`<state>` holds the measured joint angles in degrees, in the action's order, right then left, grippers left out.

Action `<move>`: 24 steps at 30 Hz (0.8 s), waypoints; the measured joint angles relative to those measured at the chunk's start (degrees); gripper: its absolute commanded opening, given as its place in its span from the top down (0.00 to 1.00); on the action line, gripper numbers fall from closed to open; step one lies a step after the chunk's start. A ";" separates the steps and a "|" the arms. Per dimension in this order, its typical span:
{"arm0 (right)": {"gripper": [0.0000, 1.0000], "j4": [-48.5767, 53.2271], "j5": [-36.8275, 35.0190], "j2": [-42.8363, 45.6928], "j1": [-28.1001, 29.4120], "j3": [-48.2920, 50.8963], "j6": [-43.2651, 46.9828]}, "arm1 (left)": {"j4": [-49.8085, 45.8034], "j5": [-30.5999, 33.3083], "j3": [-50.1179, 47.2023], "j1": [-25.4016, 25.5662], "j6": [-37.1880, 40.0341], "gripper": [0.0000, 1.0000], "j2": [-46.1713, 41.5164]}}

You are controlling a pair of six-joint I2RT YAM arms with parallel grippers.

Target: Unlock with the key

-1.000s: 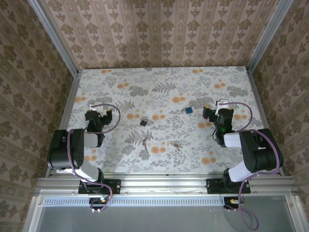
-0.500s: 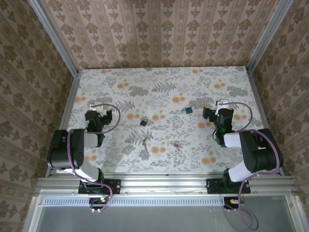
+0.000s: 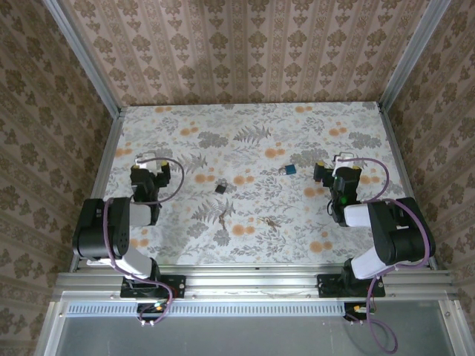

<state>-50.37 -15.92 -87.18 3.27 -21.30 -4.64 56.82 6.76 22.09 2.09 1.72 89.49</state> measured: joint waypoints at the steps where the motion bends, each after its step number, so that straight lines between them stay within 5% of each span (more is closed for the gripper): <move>1: 0.00 0.00 0.00 0.00 0.00 0.00 0.00 | -0.39 -0.11 0.07 0.09 0.04 0.00 0.00; 8: 0.00 0.22 -0.04 0.07 0.02 -0.04 0.02 | -3.69 0.52 0.07 0.15 0.42 0.00 -0.37; 14: 0.00 12.33 -2.19 6.71 1.79 -4.02 0.24 | -20.61 5.53 5.70 0.55 -1.36 0.00 -9.92; 19: 0.00 27.36 -1.97 17.77 1.31 -14.05 -7.82 | -34.69 -0.11 16.63 -4.90 -15.61 0.00 -16.11; 24: 0.23 40.26 4.13 23.58 -2.32 -18.95 -23.82 | -40.19 -13.35 17.46 -15.85 -36.72 0.06 -16.85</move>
<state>-10.11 -11.79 -63.59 0.95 -40.25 -28.47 16.62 -6.59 39.55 -13.76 -35.00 72.64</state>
